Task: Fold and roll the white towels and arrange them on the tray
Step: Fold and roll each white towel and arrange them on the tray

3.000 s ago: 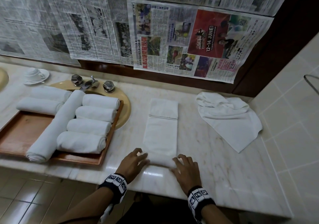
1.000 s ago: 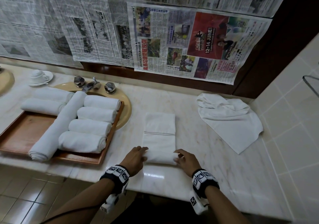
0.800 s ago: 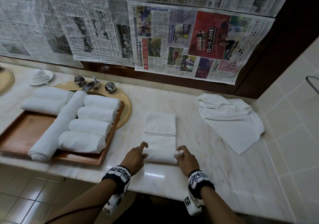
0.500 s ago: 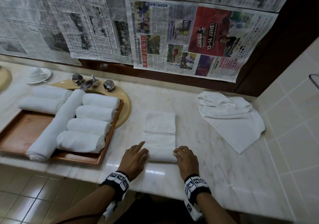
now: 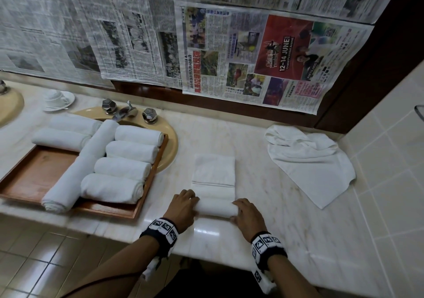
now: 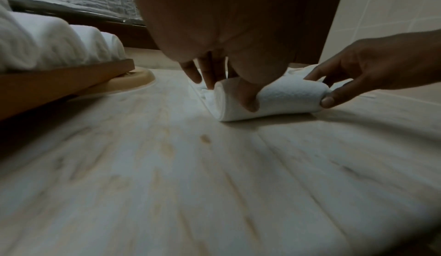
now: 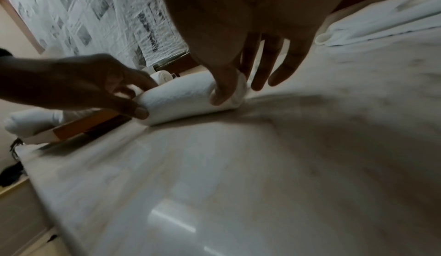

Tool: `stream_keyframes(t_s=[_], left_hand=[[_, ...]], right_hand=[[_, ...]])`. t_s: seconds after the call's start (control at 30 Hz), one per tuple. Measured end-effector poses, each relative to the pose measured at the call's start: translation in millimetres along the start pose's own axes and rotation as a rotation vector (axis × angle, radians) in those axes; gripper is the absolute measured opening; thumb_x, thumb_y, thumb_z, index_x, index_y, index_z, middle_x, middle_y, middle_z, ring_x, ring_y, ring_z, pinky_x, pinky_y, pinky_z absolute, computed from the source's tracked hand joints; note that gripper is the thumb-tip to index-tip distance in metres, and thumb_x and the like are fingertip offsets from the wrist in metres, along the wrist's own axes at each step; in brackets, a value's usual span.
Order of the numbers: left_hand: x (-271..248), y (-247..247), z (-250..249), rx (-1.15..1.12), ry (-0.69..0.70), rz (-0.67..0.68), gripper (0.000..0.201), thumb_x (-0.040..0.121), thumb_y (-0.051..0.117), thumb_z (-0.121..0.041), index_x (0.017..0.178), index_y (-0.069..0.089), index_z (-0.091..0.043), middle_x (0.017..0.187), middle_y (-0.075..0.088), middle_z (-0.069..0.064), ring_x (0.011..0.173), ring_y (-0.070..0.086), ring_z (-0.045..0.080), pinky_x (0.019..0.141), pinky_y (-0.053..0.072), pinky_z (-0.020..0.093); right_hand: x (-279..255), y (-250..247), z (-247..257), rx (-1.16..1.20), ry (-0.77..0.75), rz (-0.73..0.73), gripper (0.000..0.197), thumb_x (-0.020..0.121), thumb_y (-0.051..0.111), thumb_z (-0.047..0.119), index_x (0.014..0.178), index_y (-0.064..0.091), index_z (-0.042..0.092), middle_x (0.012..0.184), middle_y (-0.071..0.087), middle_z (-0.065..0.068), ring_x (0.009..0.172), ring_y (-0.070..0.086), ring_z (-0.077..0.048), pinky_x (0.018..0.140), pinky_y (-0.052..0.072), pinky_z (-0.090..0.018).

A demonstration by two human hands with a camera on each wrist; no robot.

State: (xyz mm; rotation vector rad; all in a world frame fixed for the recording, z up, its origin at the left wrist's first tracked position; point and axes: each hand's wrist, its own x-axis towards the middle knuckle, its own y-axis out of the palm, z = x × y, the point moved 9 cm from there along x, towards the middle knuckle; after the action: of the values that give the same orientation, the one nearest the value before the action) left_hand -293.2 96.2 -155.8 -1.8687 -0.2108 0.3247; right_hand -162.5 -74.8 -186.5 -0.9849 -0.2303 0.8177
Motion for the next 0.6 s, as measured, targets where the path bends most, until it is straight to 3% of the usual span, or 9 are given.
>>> stream_keyframes(t_s=[0.07, 0.2, 0.3, 0.37, 0.47, 0.53, 0.6], left_hand=[[-8.0, 5.5, 1.5, -0.091, -0.012, 0.011, 0.043, 0.083, 0.062, -0.021, 0.125, 0.059, -0.014, 0.122, 0.054, 0.003, 0.113, 0.048, 0.026, 0.088, 0.038, 0.032], [-22.5, 11.9, 8.7, -0.333, -0.104, 0.031, 0.048, 0.088, 0.063, -0.023, 0.133, 0.045, -0.021, 0.122, 0.056, 0.002, 0.113, 0.051, 0.021, 0.093, 0.041, 0.029], [-23.0, 10.1, 14.9, -0.451, -0.152, 0.028, 0.039, 0.089, 0.061, -0.024, 0.121, 0.039, -0.029, 0.108, 0.064, 0.005, 0.095, 0.059, 0.022, 0.082, 0.047, 0.036], [-21.5, 7.7, 14.5, -0.457, -0.137, 0.008, 0.029, 0.091, 0.058, -0.023, 0.114, 0.042, -0.026, 0.097, 0.066, 0.005, 0.080, 0.057, 0.020, 0.075, 0.046, 0.038], [-18.9, 2.8, 17.0, -0.422, -0.139, -0.091, 0.026, 0.091, 0.061, -0.020, 0.116, 0.058, -0.015, 0.110, 0.063, 0.007, 0.092, 0.060, 0.026, 0.081, 0.045, 0.031], [-15.5, -2.3, 16.2, -0.250, -0.126, -0.168, 0.028, 0.087, 0.060, -0.018, 0.114, 0.066, -0.015, 0.126, 0.058, 0.010, 0.100, 0.061, 0.033, 0.083, 0.049, 0.038], [-10.5, -2.0, 5.3, -0.112, -0.066, -0.140, 0.044, 0.074, 0.056, -0.013, 0.116, 0.066, -0.021, 0.131, 0.058, 0.010, 0.108, 0.060, 0.034, 0.083, 0.050, 0.048]], right_hand=[[-3.9, -1.8, -5.1, 0.077, -0.003, 0.018, 0.040, 0.081, 0.074, 0.027, 0.119, 0.062, 0.025, 0.111, 0.060, 0.016, 0.100, 0.057, -0.007, 0.084, 0.041, -0.018], [-8.6, -4.6, -5.6, 0.142, 0.006, 0.083, 0.034, 0.086, 0.069, 0.033, 0.118, 0.060, 0.027, 0.101, 0.064, 0.011, 0.094, 0.061, -0.013, 0.077, 0.042, -0.023], [-6.5, -4.5, -9.9, 0.205, 0.119, 0.133, 0.038, 0.087, 0.069, 0.035, 0.117, 0.051, 0.022, 0.102, 0.059, 0.009, 0.099, 0.061, -0.016, 0.079, 0.040, -0.024], [-4.1, -2.0, -11.6, 0.219, 0.168, 0.151, 0.035, 0.088, 0.068, 0.037, 0.113, 0.046, 0.025, 0.101, 0.060, 0.006, 0.099, 0.062, -0.021, 0.080, 0.042, -0.027], [-0.2, 1.3, -13.4, 0.242, 0.209, 0.156, 0.029, 0.092, 0.063, 0.037, 0.109, 0.042, 0.026, 0.099, 0.062, 0.003, 0.096, 0.061, -0.022, 0.083, 0.044, -0.029], [3.4, 0.7, -12.1, 0.263, 0.228, 0.153, 0.026, 0.094, 0.060, 0.036, 0.108, 0.042, 0.023, 0.094, 0.064, 0.001, 0.094, 0.061, -0.023, 0.085, 0.046, -0.032], [8.2, 0.1, -10.3, 0.267, 0.250, 0.158, 0.027, 0.096, 0.057, 0.035, 0.108, 0.039, 0.020, 0.089, 0.064, -0.001, 0.090, 0.061, -0.024, 0.082, 0.046, -0.033]])
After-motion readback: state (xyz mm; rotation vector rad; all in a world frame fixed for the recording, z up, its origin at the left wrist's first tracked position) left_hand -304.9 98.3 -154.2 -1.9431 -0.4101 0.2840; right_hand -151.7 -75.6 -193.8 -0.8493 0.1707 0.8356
